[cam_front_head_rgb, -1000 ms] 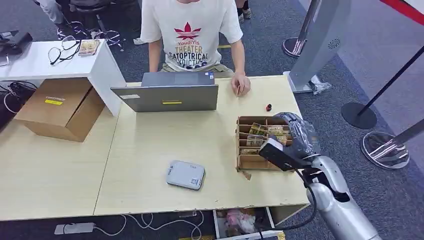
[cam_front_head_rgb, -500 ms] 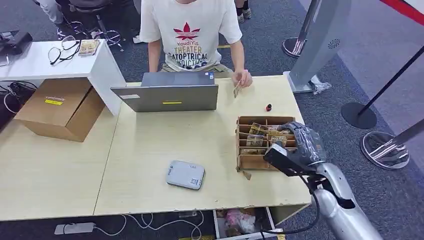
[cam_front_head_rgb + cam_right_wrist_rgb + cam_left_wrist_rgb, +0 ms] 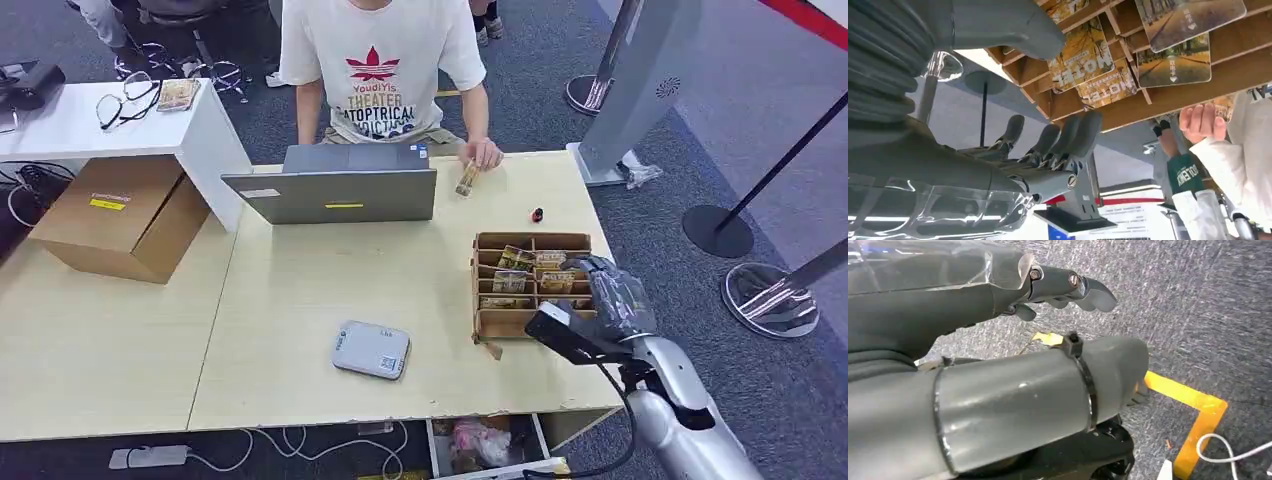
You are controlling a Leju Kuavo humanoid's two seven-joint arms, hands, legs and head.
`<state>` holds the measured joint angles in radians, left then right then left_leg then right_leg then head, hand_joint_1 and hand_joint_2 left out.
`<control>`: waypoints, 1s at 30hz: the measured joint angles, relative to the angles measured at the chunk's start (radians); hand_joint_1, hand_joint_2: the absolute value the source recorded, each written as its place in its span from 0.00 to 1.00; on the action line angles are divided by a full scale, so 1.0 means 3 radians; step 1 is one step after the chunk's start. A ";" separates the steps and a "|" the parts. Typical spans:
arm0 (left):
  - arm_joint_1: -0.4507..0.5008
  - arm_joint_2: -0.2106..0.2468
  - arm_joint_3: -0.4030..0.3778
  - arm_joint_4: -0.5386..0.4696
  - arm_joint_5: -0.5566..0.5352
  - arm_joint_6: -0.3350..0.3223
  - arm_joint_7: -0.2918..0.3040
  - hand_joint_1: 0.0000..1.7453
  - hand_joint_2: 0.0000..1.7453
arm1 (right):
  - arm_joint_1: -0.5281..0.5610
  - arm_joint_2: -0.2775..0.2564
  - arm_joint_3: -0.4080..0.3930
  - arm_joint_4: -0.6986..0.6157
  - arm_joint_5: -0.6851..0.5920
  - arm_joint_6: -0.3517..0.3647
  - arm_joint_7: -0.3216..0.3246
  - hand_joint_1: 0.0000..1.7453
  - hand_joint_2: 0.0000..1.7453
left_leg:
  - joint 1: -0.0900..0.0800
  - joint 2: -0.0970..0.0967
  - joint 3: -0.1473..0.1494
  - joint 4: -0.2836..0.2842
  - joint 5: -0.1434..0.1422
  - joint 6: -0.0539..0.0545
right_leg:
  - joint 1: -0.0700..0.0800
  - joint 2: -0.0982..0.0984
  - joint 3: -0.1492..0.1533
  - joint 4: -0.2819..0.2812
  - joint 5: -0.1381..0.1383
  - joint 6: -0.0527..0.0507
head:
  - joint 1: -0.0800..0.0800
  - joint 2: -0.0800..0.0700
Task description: Pass the card to the sensor for recognition and then transmit it.
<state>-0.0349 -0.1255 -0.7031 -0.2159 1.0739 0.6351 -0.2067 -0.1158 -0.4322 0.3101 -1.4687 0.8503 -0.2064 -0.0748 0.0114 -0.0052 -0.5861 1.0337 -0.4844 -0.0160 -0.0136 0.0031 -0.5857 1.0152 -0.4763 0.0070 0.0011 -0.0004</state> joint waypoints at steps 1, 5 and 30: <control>0.0000 0.0003 0.0000 0.0000 -0.0003 -0.0004 0.0020 0.00 0.00 | -0.0002 -0.0001 0.0001 0.0000 0.0020 0.0017 0.0004 0.43 1.00 | 0.0000 0.0000 0.0000 0.0000 0.0000 0.0000 | 0.0000 0.0000 0.0000 0.0000 0.0000 0.0000 | -0.0001 0.0000; 0.0001 0.0016 0.0000 0.0000 -0.0019 -0.0030 0.0064 0.00 0.00 | -0.0040 -0.0008 0.0019 0.0003 0.0079 0.0037 0.0005 0.48 1.00 | 0.0000 0.0000 -0.0001 0.0000 0.0000 0.0000 | 0.0000 0.0000 0.0000 0.0000 0.0000 0.0000 | -0.0001 0.0000; -0.0005 0.0050 0.0000 0.0000 -0.0067 -0.0051 0.0142 0.00 0.00 | -0.0468 -0.0069 0.0235 0.0221 0.0137 0.0217 0.0038 0.51 1.00 | 0.0000 0.0000 -0.0002 0.0000 0.0000 0.0000 | 0.0000 -0.0001 0.0000 0.0001 0.0000 0.0000 | 0.0000 0.0000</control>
<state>-0.0363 -0.1106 -0.7031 -0.2159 1.0536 0.6199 -0.1640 -0.2561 -0.4528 0.3807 -1.4023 0.8915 -0.1411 -0.0633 0.0114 -0.0053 -0.5868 1.0337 -0.4843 -0.0160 -0.0136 0.0029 -0.5856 1.0154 -0.4763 0.0070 0.0011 -0.0004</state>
